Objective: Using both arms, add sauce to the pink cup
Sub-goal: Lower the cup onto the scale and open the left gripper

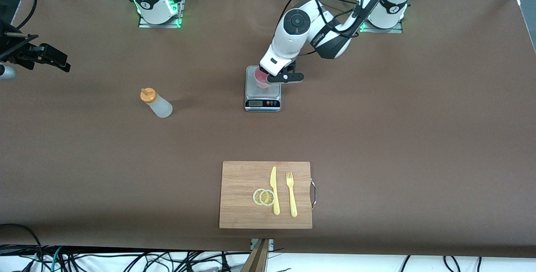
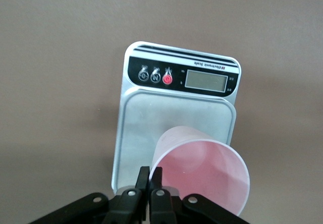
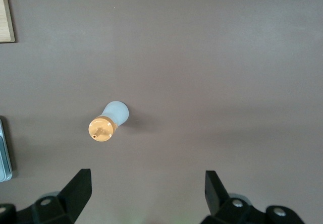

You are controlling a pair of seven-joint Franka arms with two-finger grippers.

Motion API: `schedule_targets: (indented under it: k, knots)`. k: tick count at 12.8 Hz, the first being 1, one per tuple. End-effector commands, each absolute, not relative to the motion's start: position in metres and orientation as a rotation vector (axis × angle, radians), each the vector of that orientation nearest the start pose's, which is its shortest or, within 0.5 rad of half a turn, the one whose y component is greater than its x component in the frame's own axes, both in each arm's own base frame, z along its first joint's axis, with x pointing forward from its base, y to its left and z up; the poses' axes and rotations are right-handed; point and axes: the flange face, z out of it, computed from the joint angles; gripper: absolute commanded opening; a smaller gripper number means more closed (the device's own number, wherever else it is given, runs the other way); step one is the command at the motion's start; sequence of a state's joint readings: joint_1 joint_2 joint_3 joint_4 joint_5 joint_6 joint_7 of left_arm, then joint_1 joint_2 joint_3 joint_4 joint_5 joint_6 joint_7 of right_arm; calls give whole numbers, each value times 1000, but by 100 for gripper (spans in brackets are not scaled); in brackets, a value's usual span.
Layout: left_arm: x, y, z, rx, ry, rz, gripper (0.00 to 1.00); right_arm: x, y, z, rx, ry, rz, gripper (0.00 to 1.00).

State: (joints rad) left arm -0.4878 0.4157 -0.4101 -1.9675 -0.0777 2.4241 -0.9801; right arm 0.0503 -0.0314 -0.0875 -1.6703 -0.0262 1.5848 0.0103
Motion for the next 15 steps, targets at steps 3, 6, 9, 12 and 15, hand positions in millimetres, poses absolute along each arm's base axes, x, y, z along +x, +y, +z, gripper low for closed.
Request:
schedule_targets:
  k: [3,6,9,12,15]
  knots:
    - [394,-490,275,-3304,-339,227,0,544,-21,603,-3154,55,71,99]
    - [396,-489,272,-3301,-341,229,4,545,-22,602,-3139,62,75,99]
    - [399,-487,277,-3307,-348,217,91,544,-20,597,-3135,53,103,99]
    - [404,-486,299,-3323,-380,202,100,550,-2,585,-3135,5,139,99]
    - [423,-480,332,-3297,-378,228,100,544,3,573,-3115,-137,270,99]
